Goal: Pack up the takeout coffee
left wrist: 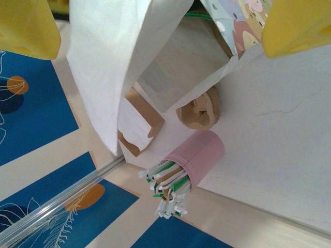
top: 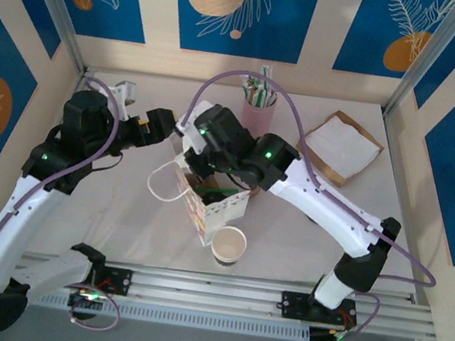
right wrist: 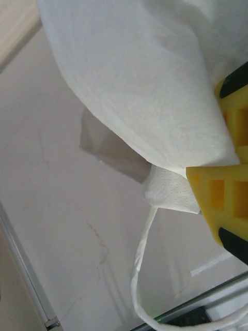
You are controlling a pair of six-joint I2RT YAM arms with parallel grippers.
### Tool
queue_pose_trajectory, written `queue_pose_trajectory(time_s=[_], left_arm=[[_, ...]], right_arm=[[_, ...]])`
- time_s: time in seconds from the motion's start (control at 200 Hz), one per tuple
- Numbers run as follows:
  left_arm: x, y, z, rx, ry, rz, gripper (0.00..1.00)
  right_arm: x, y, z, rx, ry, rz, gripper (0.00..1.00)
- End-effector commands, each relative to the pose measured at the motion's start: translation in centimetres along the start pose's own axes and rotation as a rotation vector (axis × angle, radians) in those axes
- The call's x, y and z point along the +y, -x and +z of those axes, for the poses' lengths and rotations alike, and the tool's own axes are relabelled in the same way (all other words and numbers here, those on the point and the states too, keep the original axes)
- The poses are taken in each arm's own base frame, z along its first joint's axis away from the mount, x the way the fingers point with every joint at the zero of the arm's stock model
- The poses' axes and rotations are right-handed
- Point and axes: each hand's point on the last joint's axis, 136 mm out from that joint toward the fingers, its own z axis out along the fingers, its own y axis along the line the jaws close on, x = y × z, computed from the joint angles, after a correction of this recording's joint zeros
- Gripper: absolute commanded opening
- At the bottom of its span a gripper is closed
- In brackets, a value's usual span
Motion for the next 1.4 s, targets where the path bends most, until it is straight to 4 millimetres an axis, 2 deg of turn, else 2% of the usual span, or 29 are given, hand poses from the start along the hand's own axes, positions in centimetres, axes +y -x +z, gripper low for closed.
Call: queue_pose_trajectory(time_s=[0.0, 0.135, 0.235, 0.415, 0.605, 0.825, 0.93, 1.171, 1.261, 1.396], left_arm=[[-0.3, 0.4, -0.4, -0.018, -0.02, 0.009, 1.0], [-0.3, 0.4, -0.4, -0.019, -0.023, 0.005, 1.0], [-0.2, 0.3, -0.3, -0.017, -0.021, 0.002, 1.0], [-0.2, 0.4, -0.3, -0.018, -0.021, 0.003, 1.0], [-0.1, 0.4, -0.2, -0.017, -0.02, 0.001, 1.0], [-0.2, 0.4, -0.2, -0.019, -0.025, 0.001, 1.0], [-0.2, 0.4, -0.3, -0.018, -0.023, 0.001, 1.0], [-0.3, 0.5, -0.3, -0.021, -0.027, 0.003, 1.0], [-0.3, 0.4, -0.2, -0.018, -0.029, 0.001, 1.0], [-0.3, 0.5, -0.3, -0.019, -0.029, 0.003, 1.0]], right_arm=[[0.6, -0.9, -0.4, 0.054, 0.093, 0.093, 0.0], [0.5, -2.0, 0.6, 0.12, 0.094, 0.099, 0.0], [1.2, -2.6, 1.4, 0.155, 0.111, 0.076, 0.0], [1.9, -3.1, 2.8, 0.186, 0.091, 0.009, 0.0], [0.9, -4.6, 4.5, 0.251, 0.004, -0.057, 0.0], [-0.1, -5.1, 5.2, 0.27, -0.058, -0.109, 0.0], [0.1, -5.1, 5.2, 0.267, -0.014, -0.094, 0.0], [2.4, -4.7, 6.2, 0.254, 0.152, -0.08, 0.0], [2.4, -5.4, 7.3, 0.295, 0.137, -0.107, 0.0], [1.2, -6.9, 8.9, 0.361, 0.082, -0.116, 0.0]])
